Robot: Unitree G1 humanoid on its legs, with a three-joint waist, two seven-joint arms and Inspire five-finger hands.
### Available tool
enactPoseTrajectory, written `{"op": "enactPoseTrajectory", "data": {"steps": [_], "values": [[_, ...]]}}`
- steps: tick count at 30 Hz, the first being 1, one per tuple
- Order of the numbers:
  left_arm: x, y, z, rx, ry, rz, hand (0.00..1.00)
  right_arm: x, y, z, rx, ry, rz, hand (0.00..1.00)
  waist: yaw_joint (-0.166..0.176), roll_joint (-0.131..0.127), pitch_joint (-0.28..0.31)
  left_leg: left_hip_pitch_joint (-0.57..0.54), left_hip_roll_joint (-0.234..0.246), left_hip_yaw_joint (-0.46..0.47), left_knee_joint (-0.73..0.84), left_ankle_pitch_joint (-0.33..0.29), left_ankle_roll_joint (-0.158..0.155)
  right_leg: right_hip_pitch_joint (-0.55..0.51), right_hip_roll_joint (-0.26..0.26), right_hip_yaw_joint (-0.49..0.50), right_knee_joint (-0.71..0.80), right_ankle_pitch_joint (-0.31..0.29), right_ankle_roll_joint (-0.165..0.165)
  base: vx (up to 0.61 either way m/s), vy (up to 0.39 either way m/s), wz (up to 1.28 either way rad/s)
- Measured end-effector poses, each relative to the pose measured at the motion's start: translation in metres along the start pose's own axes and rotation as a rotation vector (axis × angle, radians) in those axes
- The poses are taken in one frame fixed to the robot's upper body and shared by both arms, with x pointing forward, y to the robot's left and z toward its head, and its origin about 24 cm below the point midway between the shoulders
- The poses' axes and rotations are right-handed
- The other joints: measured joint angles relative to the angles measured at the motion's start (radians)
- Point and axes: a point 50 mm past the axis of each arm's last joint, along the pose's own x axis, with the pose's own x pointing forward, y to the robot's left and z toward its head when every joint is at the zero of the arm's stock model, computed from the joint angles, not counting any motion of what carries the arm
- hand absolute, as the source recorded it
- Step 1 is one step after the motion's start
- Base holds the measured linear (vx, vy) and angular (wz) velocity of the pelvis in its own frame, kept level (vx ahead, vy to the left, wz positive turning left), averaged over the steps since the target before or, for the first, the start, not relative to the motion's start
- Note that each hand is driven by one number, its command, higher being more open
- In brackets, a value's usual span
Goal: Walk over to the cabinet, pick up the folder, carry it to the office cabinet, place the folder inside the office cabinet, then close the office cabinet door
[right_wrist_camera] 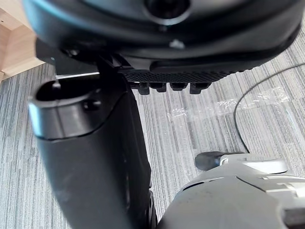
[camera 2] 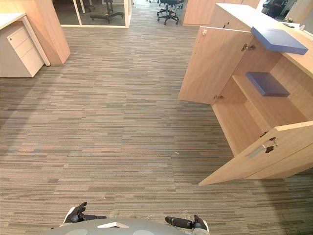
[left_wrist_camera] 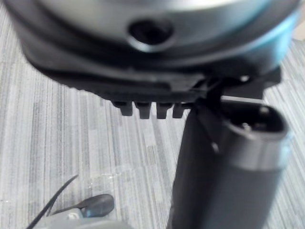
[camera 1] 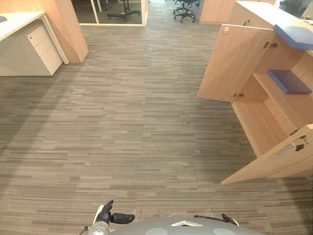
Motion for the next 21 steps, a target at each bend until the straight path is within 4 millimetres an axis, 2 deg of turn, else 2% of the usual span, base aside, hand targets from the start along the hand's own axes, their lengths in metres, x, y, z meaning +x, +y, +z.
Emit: {"op": "enactPoseTrajectory", "data": {"steps": [12, 21], "values": [[-0.0004, 0.0011, -0.0024, -0.066, 0.012, -0.025, 1.0, -0.0003, 0.0004, -0.0013, -0.004, 0.002, 0.004, 1.0, -0.001, -0.01, 0.006, 0.0, 0.0, 0.008, -0.006, 0.009, 0.003, 0.0, -0.001, -0.003, -0.016, 0.004, 0.008, -0.05, -0.019, -0.01], [-0.0003, 0.0026, 0.0001, 0.016, -0.016, -0.013, 1.0, -0.0003, 0.0026, -0.0001, -0.026, -0.004, 0.012, 1.0, -0.002, -0.012, 0.009, -0.001, 0.0, -0.002, -0.006, 0.009, 0.001, 0.016, 0.0, -0.018, -0.037, 0.014, 0.002, -0.01, -0.028, 0.04]]}}
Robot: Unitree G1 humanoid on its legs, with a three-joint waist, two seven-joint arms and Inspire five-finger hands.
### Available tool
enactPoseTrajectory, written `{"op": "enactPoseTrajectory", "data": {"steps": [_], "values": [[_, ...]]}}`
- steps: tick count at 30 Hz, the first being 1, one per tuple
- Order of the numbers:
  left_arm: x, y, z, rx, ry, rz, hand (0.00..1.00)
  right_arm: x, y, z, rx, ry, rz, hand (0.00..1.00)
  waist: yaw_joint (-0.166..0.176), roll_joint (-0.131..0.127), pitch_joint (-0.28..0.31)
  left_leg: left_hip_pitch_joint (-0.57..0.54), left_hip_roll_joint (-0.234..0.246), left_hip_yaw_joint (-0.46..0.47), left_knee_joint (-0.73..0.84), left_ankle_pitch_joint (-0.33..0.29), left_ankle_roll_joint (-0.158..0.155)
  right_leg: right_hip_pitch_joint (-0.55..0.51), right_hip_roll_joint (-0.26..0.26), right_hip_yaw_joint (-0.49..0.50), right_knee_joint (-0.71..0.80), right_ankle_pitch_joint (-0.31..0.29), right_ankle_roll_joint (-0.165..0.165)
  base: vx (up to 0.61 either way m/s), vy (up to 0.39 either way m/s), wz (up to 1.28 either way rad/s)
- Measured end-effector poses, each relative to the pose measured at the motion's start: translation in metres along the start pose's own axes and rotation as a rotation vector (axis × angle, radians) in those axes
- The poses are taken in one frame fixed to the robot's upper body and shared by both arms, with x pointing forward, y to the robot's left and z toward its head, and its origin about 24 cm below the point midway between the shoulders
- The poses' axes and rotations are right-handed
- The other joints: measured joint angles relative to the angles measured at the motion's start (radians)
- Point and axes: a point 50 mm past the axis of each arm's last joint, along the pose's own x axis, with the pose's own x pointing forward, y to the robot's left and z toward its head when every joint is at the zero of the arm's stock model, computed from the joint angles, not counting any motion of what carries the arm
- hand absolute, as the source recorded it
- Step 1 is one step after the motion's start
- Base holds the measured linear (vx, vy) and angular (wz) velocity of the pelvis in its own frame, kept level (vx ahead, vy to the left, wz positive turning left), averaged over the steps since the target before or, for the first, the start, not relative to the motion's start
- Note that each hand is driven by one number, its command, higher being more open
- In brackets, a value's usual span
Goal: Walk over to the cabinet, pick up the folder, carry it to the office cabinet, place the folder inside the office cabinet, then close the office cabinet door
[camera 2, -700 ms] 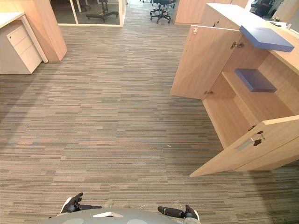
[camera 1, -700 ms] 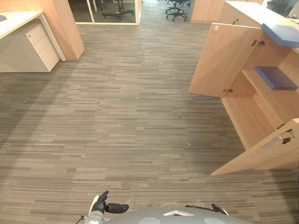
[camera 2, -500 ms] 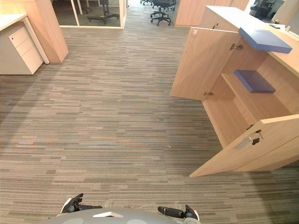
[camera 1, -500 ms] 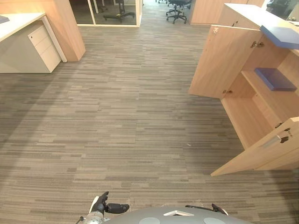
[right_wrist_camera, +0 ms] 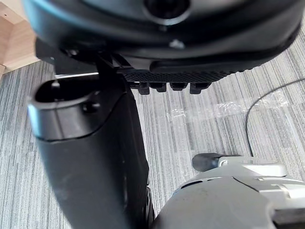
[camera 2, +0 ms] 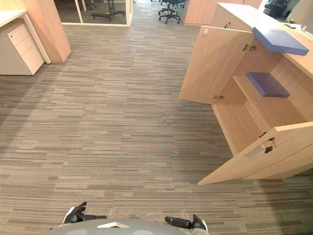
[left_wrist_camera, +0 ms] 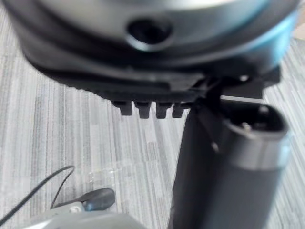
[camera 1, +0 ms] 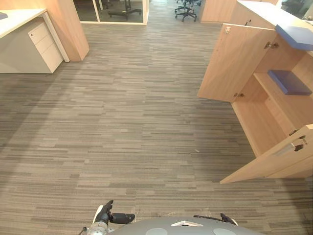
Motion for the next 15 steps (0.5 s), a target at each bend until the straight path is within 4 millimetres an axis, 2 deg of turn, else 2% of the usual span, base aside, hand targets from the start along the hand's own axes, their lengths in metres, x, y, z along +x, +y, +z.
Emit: {"op": "enactPoseTrajectory", "data": {"steps": [15], "values": [[0.0003, 0.0002, 0.0009, 0.018, -0.004, -0.006, 1.0, 0.0, 0.0001, 0.0001, -0.001, 0.0, 0.0, 1.0, 0.0, -0.001, 0.001, 0.0, 0.0, 0.0, 0.0, 0.001, -0.001, 0.0, 0.0, -0.001, -0.001, 0.0, 0.0, -0.03, -0.022, 0.0]]}}
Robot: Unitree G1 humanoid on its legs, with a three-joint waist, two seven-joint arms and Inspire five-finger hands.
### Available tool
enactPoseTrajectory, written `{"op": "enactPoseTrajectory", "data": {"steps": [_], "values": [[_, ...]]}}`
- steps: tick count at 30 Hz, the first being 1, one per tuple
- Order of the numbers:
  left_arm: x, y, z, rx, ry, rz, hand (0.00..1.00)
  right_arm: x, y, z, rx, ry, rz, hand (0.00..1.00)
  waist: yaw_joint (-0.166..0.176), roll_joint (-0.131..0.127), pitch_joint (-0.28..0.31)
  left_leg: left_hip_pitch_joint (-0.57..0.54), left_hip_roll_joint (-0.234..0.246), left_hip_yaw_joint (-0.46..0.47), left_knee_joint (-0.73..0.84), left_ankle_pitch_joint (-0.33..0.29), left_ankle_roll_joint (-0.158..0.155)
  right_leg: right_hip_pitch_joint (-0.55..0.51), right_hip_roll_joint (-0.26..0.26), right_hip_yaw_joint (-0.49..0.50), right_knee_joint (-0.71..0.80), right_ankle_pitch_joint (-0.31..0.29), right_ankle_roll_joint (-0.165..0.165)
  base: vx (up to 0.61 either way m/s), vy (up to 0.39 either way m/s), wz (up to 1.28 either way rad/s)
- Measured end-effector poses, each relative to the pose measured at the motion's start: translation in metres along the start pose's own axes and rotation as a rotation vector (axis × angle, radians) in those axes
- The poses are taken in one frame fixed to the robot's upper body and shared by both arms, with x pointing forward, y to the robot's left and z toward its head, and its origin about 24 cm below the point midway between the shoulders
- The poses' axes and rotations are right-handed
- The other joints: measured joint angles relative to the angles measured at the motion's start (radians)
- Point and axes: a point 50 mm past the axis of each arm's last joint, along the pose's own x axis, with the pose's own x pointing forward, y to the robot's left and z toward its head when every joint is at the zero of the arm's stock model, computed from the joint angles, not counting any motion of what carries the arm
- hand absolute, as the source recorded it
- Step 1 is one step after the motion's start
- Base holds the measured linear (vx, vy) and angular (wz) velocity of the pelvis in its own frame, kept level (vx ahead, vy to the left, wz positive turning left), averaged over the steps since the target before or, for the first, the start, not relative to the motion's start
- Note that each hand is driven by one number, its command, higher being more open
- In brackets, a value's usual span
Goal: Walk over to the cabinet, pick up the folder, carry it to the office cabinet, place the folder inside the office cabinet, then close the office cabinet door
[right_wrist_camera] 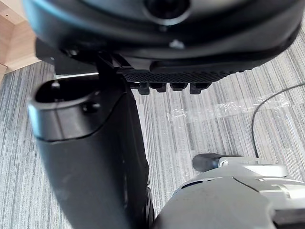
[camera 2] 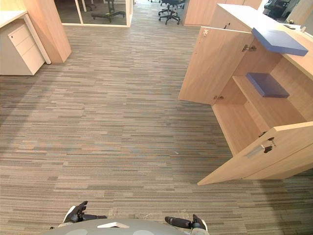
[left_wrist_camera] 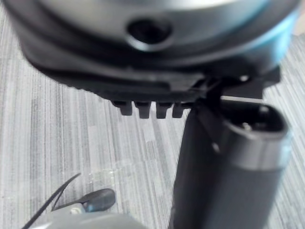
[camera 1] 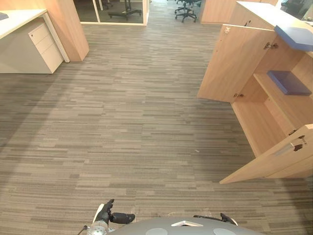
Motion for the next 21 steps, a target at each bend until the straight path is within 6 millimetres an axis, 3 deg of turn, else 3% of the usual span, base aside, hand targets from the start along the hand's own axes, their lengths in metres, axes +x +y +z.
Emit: {"op": "enactPoseTrajectory", "data": {"steps": [19, 21], "values": [[0.0001, 0.0008, 0.0, -0.019, 0.001, -0.002, 1.0, 0.0004, 0.001, 0.0026, -0.012, -0.012, 0.006, 1.0, -0.004, -0.002, 0.008, -0.005, 0.0, -0.005, 0.001, 0.0, -0.001, -0.001, 0.0, -0.005, -0.002, -0.001, 0.0, 0.0, -0.003, 0.0], [0.0023, 0.0028, 0.007, -0.018, -0.016, 0.004, 1.0, 0.0007, 0.0016, 0.0056, -0.011, -0.024, 0.008, 1.0, -0.003, -0.004, 0.015, -0.032, 0.003, -0.005, 0.032, -0.017, -0.018, -0.028, 0.0, -0.006, 0.036, -0.016, -0.015, -0.01, -0.01, 0.02]]}}
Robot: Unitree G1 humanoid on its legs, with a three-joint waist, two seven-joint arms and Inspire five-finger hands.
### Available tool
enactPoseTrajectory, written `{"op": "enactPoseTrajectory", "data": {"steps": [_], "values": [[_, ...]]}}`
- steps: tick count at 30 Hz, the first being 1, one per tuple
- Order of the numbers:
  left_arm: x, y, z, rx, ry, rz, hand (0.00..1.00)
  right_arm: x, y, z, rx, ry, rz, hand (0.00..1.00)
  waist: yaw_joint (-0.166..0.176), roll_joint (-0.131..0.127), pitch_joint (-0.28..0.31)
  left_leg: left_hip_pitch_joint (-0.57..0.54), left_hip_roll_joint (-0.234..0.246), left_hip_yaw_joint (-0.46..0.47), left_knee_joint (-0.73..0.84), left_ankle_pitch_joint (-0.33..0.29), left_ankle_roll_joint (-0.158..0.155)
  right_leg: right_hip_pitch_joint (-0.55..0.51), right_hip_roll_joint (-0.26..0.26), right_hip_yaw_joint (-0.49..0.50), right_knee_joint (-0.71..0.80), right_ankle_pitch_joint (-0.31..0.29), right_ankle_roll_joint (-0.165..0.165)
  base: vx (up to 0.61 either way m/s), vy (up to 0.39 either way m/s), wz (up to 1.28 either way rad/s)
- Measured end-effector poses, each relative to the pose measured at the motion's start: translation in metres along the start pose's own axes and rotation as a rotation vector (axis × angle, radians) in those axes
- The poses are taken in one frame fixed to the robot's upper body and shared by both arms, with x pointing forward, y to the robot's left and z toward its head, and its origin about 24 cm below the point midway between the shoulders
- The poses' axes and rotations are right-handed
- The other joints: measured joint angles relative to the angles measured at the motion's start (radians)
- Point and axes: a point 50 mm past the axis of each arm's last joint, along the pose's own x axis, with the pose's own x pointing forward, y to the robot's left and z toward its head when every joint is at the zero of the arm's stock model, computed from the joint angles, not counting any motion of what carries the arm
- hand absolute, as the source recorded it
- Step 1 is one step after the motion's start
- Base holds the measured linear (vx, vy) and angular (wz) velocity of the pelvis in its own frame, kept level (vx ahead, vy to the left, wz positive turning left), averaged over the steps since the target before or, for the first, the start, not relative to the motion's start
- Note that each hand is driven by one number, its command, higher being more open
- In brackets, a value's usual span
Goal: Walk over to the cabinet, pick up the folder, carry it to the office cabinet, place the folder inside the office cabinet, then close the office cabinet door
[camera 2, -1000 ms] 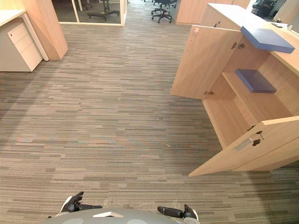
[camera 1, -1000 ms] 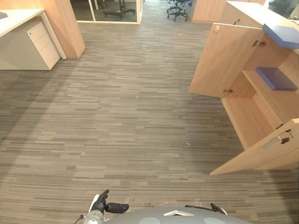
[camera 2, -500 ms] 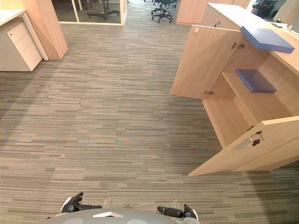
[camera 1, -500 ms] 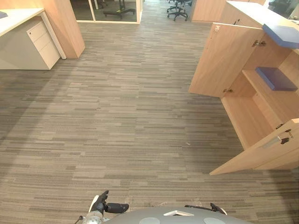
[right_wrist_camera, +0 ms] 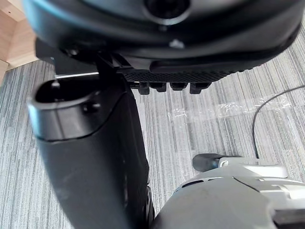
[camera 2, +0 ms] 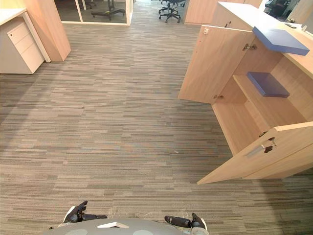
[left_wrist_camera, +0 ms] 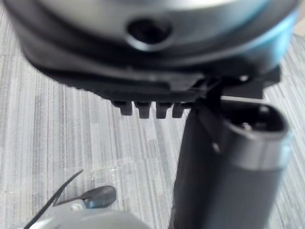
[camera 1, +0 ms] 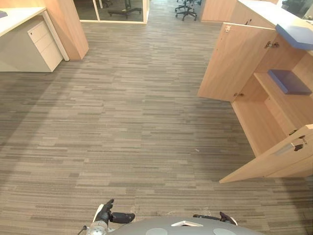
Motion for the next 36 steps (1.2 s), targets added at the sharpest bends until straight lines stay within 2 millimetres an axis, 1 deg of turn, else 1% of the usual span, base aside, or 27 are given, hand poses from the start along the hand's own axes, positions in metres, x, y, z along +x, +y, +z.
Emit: {"op": "enactPoseTrajectory", "data": {"steps": [1, 2, 3, 4, 5, 6, 8, 9, 11, 12, 14, 15, 16, 17, 19, 21, 22, 24, 25, 27, 29, 30, 32, 33, 34, 35, 36], "values": [[0.001, 0.003, 0.005, -0.004, -0.015, 0.012, 1.0, 0.001, 0.002, 0.005, 0.005, -0.013, 0.005, 1.0, 0.0, -0.008, 0.019, -0.035, 0.002, 0.0, 0.064, -0.032, -0.006, -0.017, -0.003, -0.001, 0.029, -0.016, 0.0, -0.03, -0.04, 0.07], [0.005, 0.006, 0.022, -0.023, -0.065, 0.027, 1.0, 0.002, 0.002, 0.01, 0.011, -0.029, 0.006, 1.0, 0.006, -0.008, 0.059, -0.107, 0.02, 0.002, 0.237, -0.116, -0.027, -0.031, 0.003, -0.007, 0.073, -0.046, -0.019, -0.06, -0.053, 0.05], [0.006, 0.006, 0.026, -0.031, -0.081, 0.03, 1.0, 0.002, 0.002, 0.012, 0.012, -0.035, 0.005, 1.0, 0.008, -0.005, 0.069, -0.136, 0.031, 0.007, 0.312, -0.145, -0.047, -0.033, 0.008, -0.007, 0.082, -0.054, -0.023, -0.09, -0.046, 0.09], [0.006, 0.009, 0.03, -0.049, -0.101, 0.039, 1.0, 0.002, 0.002, 0.015, 0.016, -0.044, 0.006, 1.0, 0.006, -0.002, 0.087, -0.203, 0.054, 0.036, 0.48, -0.17, -0.077, -0.024, 0.014, -0.01, 0.089, -0.063, -0.029, -0.1, -0.049, 0.03], [0.006, 0.01, 0.037, -0.08, -0.134, 0.044, 1.0, 0.002, 0.001, 0.015, 0.023, -0.043, 0.003, 1.0, 0.008, 0.003, 0.097, -0.27, 0.082, 0.076, 0.641, -0.161, -0.088, -0.006, 0.017, -0.009, 0.099, -0.07, -0.033, -0.07, -0.032, 0.03], [0.006, 0.01, 0.039, -0.086, -0.145, 0.046, 1.0, 0.002, 0.0, 0.015, 0.025, -0.042, -0.001, 1.0, 0.008, 0.007, 0.102, -0.294, 0.094, 0.088, 0.702, -0.151, -0.097, 0.009, 0.018, -0.007, 0.101, -0.074, -0.037, 0.03, -0.005, -0.05], [0.006, 0.01, 0.043, -0.102, -0.164, 0.056, 1.0, 0.003, -0.003, 0.019, 0.035, -0.051, -0.009, 1.0, 0.007, 0.016, 0.108, -0.345, 0.129, 0.11, 0.825, -0.202, -0.073, 0.038, 0.015, 0.002, 0.101, -0.09, -0.042, 0.1, 0.057, -0.07], [0.006, 0.008, 0.044, -0.124, -0.17, 0.064, 1.0, 0.003, -0.005, 0.02, 0.036, -0.048, -0.016, 1.0, 0.007, 0.023, 0.11, -0.371, 0.149, 0.11, 0.816, -0.229, -0.07, 0.046, 0.006, 0.011, 0.1, -0.095, -0.035, 0.1, 0.117, -0.2], [0.006, 0.011, 0.045, -0.149, -0.175, 0.079, 1.0, 0.004, -0.006, 0.02, 0.044, -0.045, -0.021, 1.0, 0.009, 0.024, 0.111, -0.398, 0.158, 0.095, 0.698, -0.231, -0.072, 0.045, -0.025, 0.029, 0.101, -0.109, -0.015, 0.17, 0.191, -0.25], [0.006, 0.011, 0.046, -0.152, -0.177, 0.08, 1.0, 0.004, -0.007, 0.02, 0.057, -0.045, -0.025, 1.0, 0.007, 0.025, 0.112, -0.407, 0.154, 0.074, 0.534, -0.186, -0.092, 0.043, -0.062, 0.037, 0.099, -0.126, 0.011, 0.18, 0.183, -0.2], [0.006, 0.009, 0.044, -0.157, -0.17, 0.079, 1.0, 0.004, -0.01, 0.019, 0.06, -0.043, -0.032, 1.0, 0.006, 0.038, 0.107, -0.4, 0.165, 0.05, 0.377, -0.112, -0.117, 0.048, -0.096, 0.057, 0.096, -0.152, 0.053, 0.31, 0.378, -0.21], [0.005, 0.006, 0.041, -0.163, -0.159, 0.075, 1.0, 0.004, -0.012, 0.018, 0.057, -0.039, -0.036, 1.0, 0.009, 0.05, 0.098, -0.39, 0.162, 0.096, 0.377, -0.026, -0.104, 0.069, -0.123, 0.067, 0.086, -0.167, 0.065, 0.42, 0.471, -0.19], [0.005, 0.007, 0.041, -0.166, -0.159, 0.079, 1.0, 0.004, -0.012, 0.017, 0.052, -0.035, -0.034, 1.0, 0.01, 0.04, 0.096, -0.391, 0.149, 0.114, 0.387, -0.025, -0.083, 0.081, -0.136, 0.068, 0.085, -0.171, 0.067, 0.45, 0.361, -0.12], [0.005, 0.009, 0.041, -0.171, -0.159, 0.087, 1.0, 0.004, -0.01, 0.017, 0.038, -0.031, -0.028, 1.0, 0.008, 0.028, 0.089, -0.404, 0.124, 0.127, 0.422, -0.063, -0.046, 0.071, -0.151, 0.086, 0.119, -0.169, 0.062, 0.36, 0.234, -0.06], [0.005, 0.011, 0.039, -0.187, -0.152, 0.095, 1.0, 0.003, -0.005, 0.017, 0.038, -0.033, -0.014, 1.0, 0.011, 0.018, 0.083, -0.403, 0.093, 0.144, 0.461, -0.121, -0.011, 0.048, -0.182, 0.09, 0.19, -0.162, 0.066, 0.41, 0.257, -0.11], [0.005, 0.011, 0.035, -0.191, -0.138, 0.099, 1.0, 0.003, -0.004, 0.016, 0.041, -0.029, -0.007, 1.0, 0.025, 0.004, 0.071, -0.35, 0.059, 0.186, 0.429, -0.144, 0.004, -0.007, -0.222, 0.144, 0.315, -0.159, 0.07, 0.4, 0.285, -0.37], [0.004, 0.01, 0.031, -0.19, -0.127, 0.098, 1.0, 0.003, -0.004, 0.018, 0.048, -0.037, -0.008, 1.0, 0.031, 0.001, 0.068, -0.289, 0.034, 0.212, 0.38, -0.151, 0.017, -0.065, -0.244, 0.174, 0.471, -0.141, 0.07, 0.36, 0.221, -0.46], [0.002, 0.01, 0.024, -0.177, -0.11, 0.091, 1.0, 0.003, -0.005, 0.024, 0.07, -0.072, -0.005, 1.0, 0.013, -0.003, 0.065, -0.183, -0.001, 0.232, 0.305, -0.144, 0.049, -0.176, -0.268, 0.168, 0.79, -0.067, 0.054, 0.36, 0.172, -0.25], [0.001, 0.008, 0.023, -0.166, -0.11, 0.078, 1.0, 0.003, -0.005, 0.031, 0.07, -0.101, 0.0, 1.0, 0.003, 0.002, 0.068, -0.109, -0.018, 0.234, 0.259, -0.145, 0.058, -0.238, -0.279, 0.113, 0.998, -0.069, 0.012, 0.37, 0.132, -0.11], [0.001, 0.001, 0.022, -0.125, -0.109, 0.042, 1.0, 0.004, -0.005, 0.046, 0.063, -0.143, -0.002, 1.0, 0.001, 0.022, 0.071, 0.013, -0.022, 0.214, 0.189, -0.143, 0.061, -0.274, -0.283, -0.065, 1.163, -0.127, -0.043, 0.42, 0.102, -0.03], [0.002, -0.004, 0.029, -0.104, -0.128, 0.01, 1.0, 0.005, -0.008, 0.049, 0.084, -0.144, -0.019, 1.0, -0.004, 0.042, 0.079, 0.074, 0.002, 0.194, 0.17, -0.143, 0.061, -0.293, -0.252, -0.204, 1.077, -0.212, -0.043, 0.39, -0.006, 0.09], [0.002, -0.006, 0.031, -0.101, -0.133, 0.001, 1.0, 0.005, -0.008, 0.051, 0.098, -0.15, -0.022, 1.0, -0.009, 0.049, 0.084, 0.086, 0.014, 0.188, 0.169, -0.143, 0.061, -0.299, -0.237, -0.23, 1.015, -0.232, -0.041, 0.31, -0.085, 0.16], [0.002, -0.012, 0.033, -0.086, -0.144, -0.026, 1.0, 0.005, -0.008, 0.059, 0.154, -0.168, -0.024, 1.0, -0.029, 0.073, 0.091, 0.111, 0.059, 0.176, 0.168, -0.144, 0.059, -0.316, -0.188, -0.27, 0.733, -0.234, -0.018, 0.26, -0.1, 0.3], [0.002, -0.012, 0.033, -0.083, -0.147, -0.032, 1.0, 0.005, -0.008, 0.059, 0.178, -0.172, -0.027, 1.0, -0.028, 0.073, 0.091, 0.128, 0.072, 0.175, 0.158, -0.148, 0.053, -0.326, -0.181, -0.269, 0.623, -0.216, 0.001, 0.3, -0.147, 0.27], [0.002, -0.013, 0.033, -0.083, -0.148, -0.035, 1.0, 0.005, -0.008, 0.058, 0.201, -0.168, -0.031, 1.0, -0.028, 0.072, 0.091, 0.148, 0.085, 0.179, 0.147, -0.159, 0.034, -0.334, -0.175, -0.269, 0.512, -0.182, 0.015, 0.38, -0.224, 0.16], [0.002, -0.011, 0.033, -0.083, -0.146, -0.03, 1.0, 0.005, -0.006, 0.057, 0.208, -0.162, -0.035, 1.0, -0.023, 0.06, 0.088, 0.17, 0.092, 0.187, 0.132, -0.181, -0.003, -0.341, -0.167, -0.273, 0.362, -0.093, 0.02, 0.39, -0.282, 0.02], [0.002, -0.009, 0.031, -0.083, -0.141, -0.02, 1.0, 0.005, -0.004, 0.055, 0.208, -0.156, -0.034, 1.0, -0.019, 0.041, 0.083, 0.199, 0.091, 0.194, 0.113, -0.208, -0.049, -0.341, -0.169, -0.275, 0.277, 0.062, 0.003, 0.35, -0.27, -0.07]]}}
